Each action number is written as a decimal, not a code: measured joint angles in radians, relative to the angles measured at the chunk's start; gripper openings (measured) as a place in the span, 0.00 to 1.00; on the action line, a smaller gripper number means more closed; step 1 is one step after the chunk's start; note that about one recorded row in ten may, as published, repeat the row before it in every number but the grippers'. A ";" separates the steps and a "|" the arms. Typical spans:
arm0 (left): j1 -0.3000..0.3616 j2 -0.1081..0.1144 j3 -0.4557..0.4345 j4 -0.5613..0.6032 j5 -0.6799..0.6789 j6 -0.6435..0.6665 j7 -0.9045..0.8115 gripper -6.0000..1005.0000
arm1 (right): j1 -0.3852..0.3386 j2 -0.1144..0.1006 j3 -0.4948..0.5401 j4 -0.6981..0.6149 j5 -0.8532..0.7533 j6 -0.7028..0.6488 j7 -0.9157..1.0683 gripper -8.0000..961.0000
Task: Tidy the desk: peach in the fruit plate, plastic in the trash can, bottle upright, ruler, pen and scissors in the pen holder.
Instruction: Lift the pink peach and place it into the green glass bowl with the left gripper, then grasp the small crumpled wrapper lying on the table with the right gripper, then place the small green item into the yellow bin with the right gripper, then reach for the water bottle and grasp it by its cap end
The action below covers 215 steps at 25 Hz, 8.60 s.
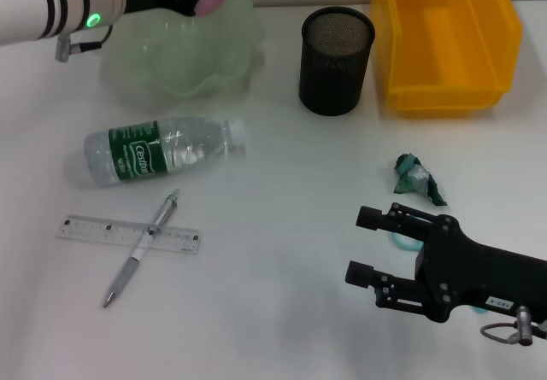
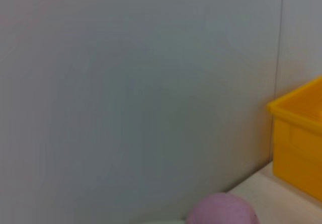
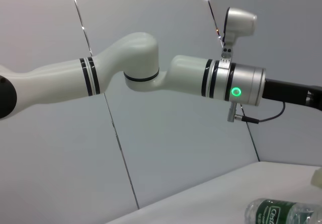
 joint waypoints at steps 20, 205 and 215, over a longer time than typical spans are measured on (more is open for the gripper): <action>0.007 0.002 0.020 -0.031 -0.001 -0.060 0.011 0.36 | 0.026 0.000 0.012 0.022 0.000 0.012 -0.024 0.78; 0.289 0.011 -0.323 -0.231 -0.519 1.211 0.885 0.79 | 0.022 -0.006 0.539 0.110 0.092 0.092 0.021 0.57; 0.252 0.018 -0.369 -0.164 -0.489 1.099 0.727 0.79 | 0.019 -0.005 0.492 0.084 0.092 0.093 0.021 0.57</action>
